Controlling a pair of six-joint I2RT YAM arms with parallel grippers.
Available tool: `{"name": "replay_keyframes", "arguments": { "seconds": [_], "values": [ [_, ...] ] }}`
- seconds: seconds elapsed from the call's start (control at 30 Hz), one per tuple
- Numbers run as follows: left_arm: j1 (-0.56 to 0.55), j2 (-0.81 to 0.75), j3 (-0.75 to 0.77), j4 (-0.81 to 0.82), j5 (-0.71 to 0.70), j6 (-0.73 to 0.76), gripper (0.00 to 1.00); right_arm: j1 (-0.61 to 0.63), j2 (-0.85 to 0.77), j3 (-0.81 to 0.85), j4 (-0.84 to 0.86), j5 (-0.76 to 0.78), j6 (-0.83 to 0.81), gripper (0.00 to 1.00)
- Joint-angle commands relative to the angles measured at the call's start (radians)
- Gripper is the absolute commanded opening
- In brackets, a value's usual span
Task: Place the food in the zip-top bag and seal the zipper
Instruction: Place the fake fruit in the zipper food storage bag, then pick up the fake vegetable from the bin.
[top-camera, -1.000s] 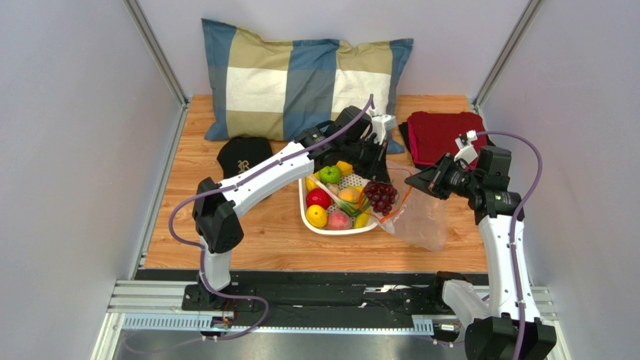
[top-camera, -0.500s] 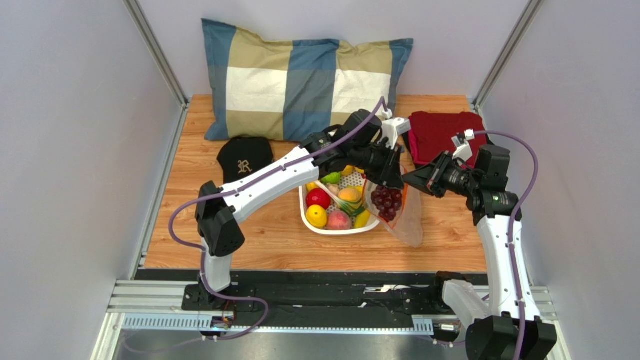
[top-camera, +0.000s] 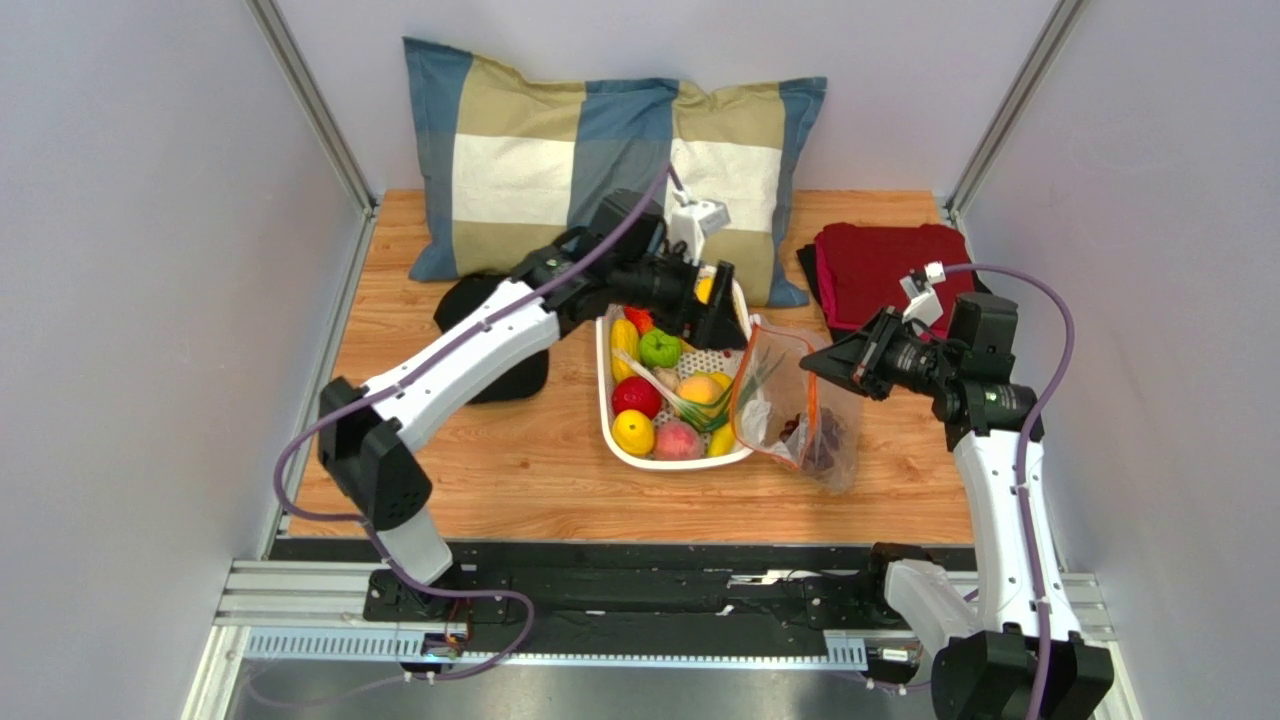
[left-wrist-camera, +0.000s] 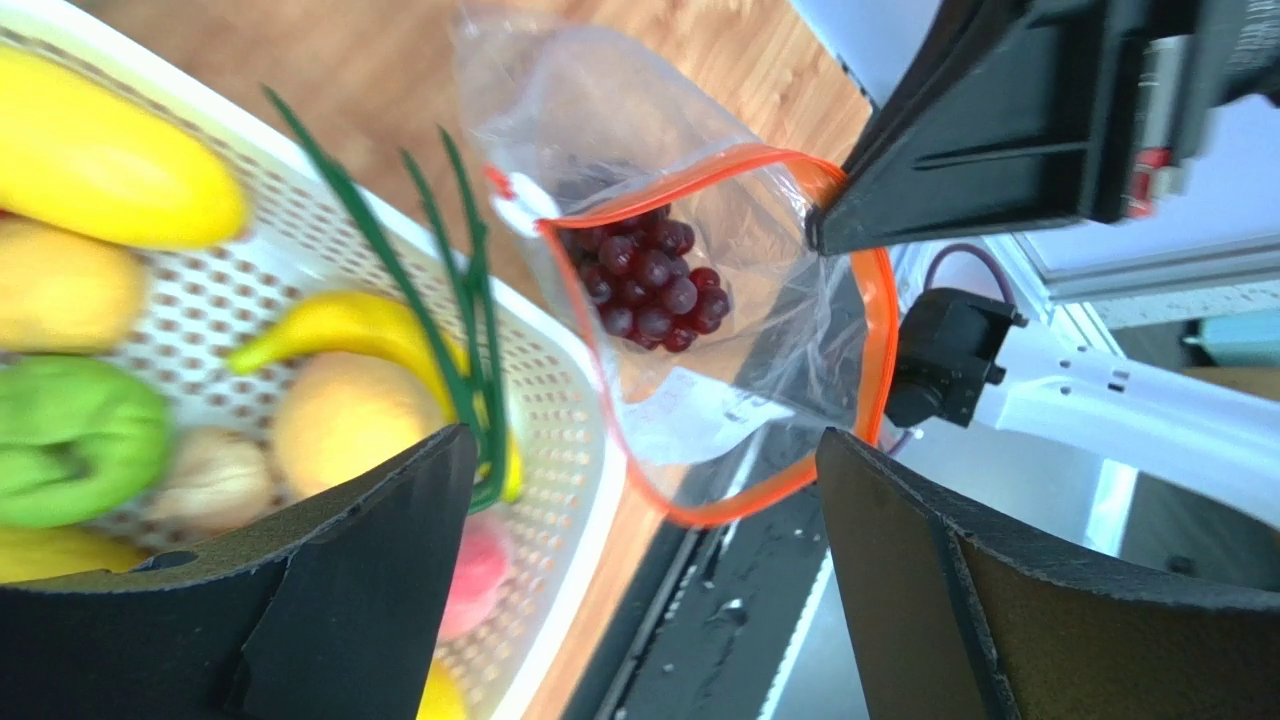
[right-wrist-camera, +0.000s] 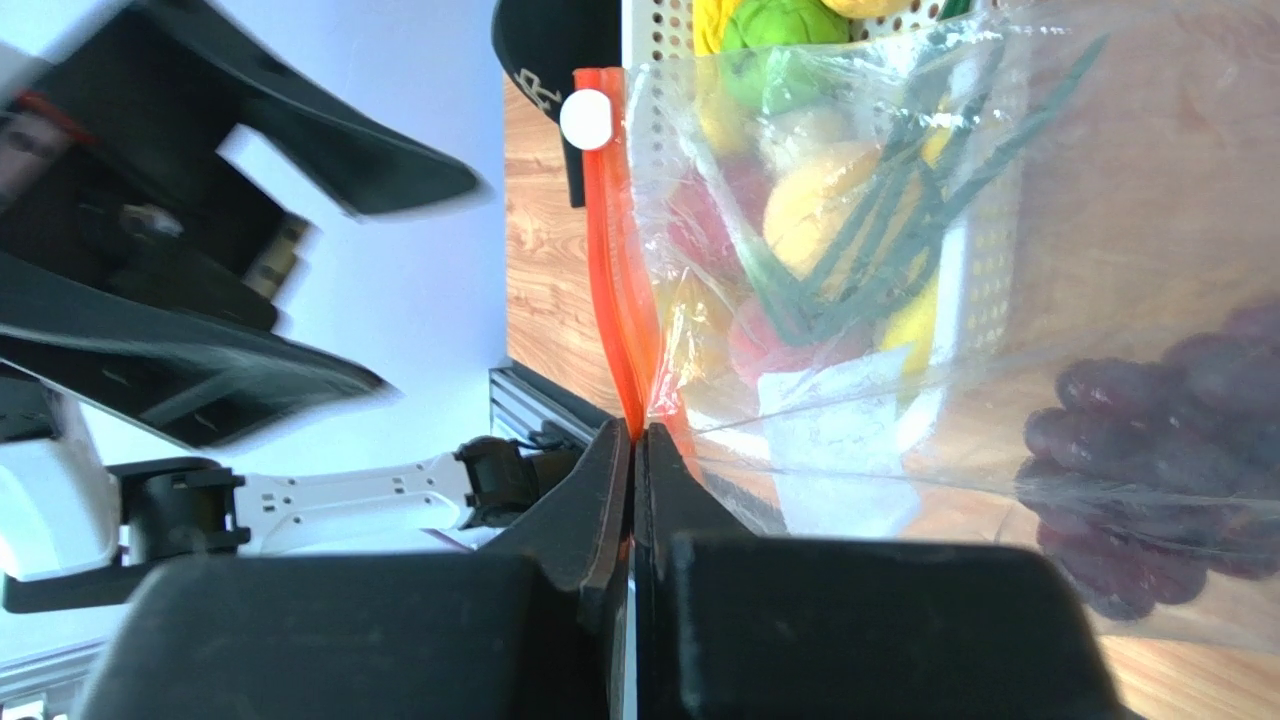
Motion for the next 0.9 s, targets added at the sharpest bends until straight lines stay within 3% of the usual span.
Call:
{"name": "replay_keyframes", "arguments": {
  "seconds": [0.0, 0.13, 0.23, 0.33, 0.43, 0.57, 0.87],
  "values": [
    [0.088, -0.118, -0.039, 0.041, 0.099, 0.247, 0.9, -0.009, -0.01, 0.08, -0.082, 0.021, -0.109, 0.0],
    [0.105, -0.123, -0.069, 0.033, 0.059, 0.56, 0.89, -0.041, -0.032, 0.16, -0.273, 0.145, -0.241, 0.0],
    [0.099, -0.063, -0.037, 0.018, -0.019, 0.606, 0.88, -0.061, -0.062, 0.176, -0.344, 0.237, -0.29, 0.0],
    [0.083, 0.061, 0.122, -0.05, -0.048, 0.507, 0.8, -0.075, -0.09, 0.174, -0.375, 0.321, -0.295, 0.0],
    [0.027, 0.177, 0.229, -0.133, -0.074, 0.436, 0.8, -0.078, -0.101, 0.168, -0.393, 0.363, -0.299, 0.0],
    [-0.07, 0.266, 0.288, -0.139, -0.181, 0.357, 0.82, -0.081, -0.095, 0.17, -0.399, 0.36, -0.301, 0.0],
    [-0.115, 0.415, 0.326, -0.174, -0.263, 0.244, 0.79, -0.094, -0.067, 0.197, -0.401, 0.332, -0.295, 0.0]
  ]
}}
